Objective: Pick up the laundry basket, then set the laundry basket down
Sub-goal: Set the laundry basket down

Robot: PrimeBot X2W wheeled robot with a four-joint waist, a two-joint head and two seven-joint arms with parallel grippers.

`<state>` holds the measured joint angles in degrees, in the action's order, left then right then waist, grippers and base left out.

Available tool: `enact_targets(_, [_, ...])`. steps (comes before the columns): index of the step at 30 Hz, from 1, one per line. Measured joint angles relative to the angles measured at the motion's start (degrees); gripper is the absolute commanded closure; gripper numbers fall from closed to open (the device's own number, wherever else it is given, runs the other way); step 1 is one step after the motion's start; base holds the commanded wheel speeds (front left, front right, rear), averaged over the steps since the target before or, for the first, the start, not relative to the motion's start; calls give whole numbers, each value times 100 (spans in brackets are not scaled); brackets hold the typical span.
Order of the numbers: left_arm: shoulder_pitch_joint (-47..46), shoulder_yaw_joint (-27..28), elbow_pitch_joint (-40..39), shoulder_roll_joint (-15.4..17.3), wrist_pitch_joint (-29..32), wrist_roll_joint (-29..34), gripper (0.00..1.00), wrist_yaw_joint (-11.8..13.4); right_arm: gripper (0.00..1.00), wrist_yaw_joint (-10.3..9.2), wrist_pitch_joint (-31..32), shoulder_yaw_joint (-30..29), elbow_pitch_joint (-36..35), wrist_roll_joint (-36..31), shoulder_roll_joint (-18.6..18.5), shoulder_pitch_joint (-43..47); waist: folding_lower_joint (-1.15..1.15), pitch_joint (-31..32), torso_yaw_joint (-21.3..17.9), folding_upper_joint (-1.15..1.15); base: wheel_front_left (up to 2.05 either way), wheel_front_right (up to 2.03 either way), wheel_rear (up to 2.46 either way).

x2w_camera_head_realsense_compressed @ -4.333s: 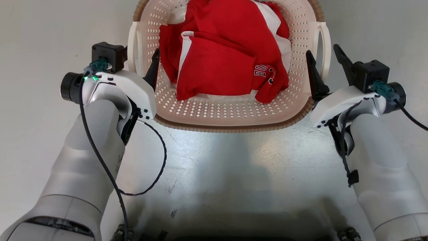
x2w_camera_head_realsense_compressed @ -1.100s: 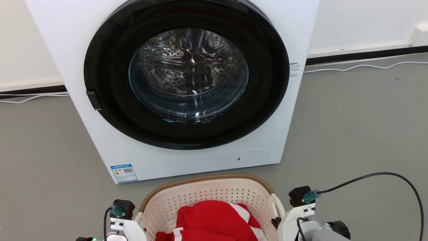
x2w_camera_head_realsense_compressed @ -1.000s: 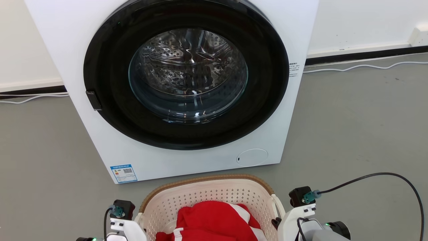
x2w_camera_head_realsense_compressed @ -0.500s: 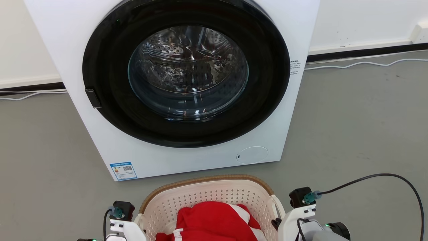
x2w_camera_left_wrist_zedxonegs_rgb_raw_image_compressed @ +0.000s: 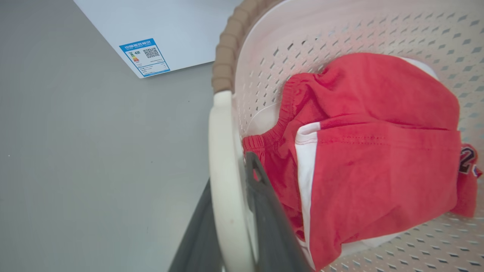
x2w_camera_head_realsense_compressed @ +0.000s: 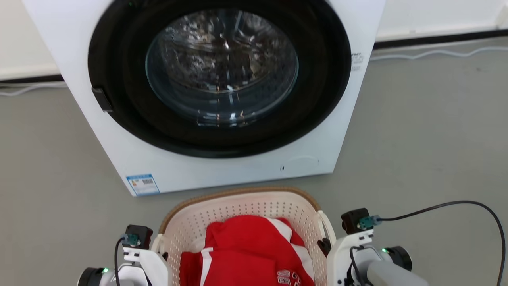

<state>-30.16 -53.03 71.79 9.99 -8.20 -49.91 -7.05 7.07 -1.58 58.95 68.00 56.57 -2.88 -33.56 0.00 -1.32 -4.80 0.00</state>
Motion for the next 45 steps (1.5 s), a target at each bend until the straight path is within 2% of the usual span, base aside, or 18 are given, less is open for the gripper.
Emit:
enact_targets(9, [-694, -53, 37, 103, -483, 116, 100, 36, 100, 7, -859, 62, 85, -12, 26, -595, 0, -905, -2, 0, 0, 0, 0])
enact_targets(15, [-1062, -51, 11, 149, -601, 220, 100, 102, 100, 7, -1157, 68, 141, -205, 29, -1039, 0, -1653, 4, 0, 0, 0, 0])
enact_targets(18, [-1282, -37, -181, 229, -617, 389, 100, 216, 100, 7, -1205, 7, 178, -318, 26, -1244, 0, -2045, 11, 0, 0, 0, 0])
enact_targets(22, [-1605, 196, -804, 450, -619, 714, 100, 543, 100, 7, -1236, -495, -81, -679, -121, -1555, 0, -2572, 31, 0, 0, 0, 0])
enact_targets(26, [-1654, 491, -1291, 533, -643, 1036, 100, 750, 100, 7, -1261, -1124, -392, -1228, -292, -1610, 0, -3086, 58, 0, 0, 0, 0])
enact_targets(37, [-1815, 1241, -1982, 593, -642, 1914, 100, 905, 100, 7, -1266, -2648, -981, -2786, -392, -1582, 0, -4268, 166, 0, 0, 0, 0])
enact_targets(45, [-1827, 1757, -2127, 605, -617, 2407, 100, 847, 100, 5, -1315, -3290, -1157, -3426, -201, -1440, 0, -4605, 209, 0, 0, 0, 0])
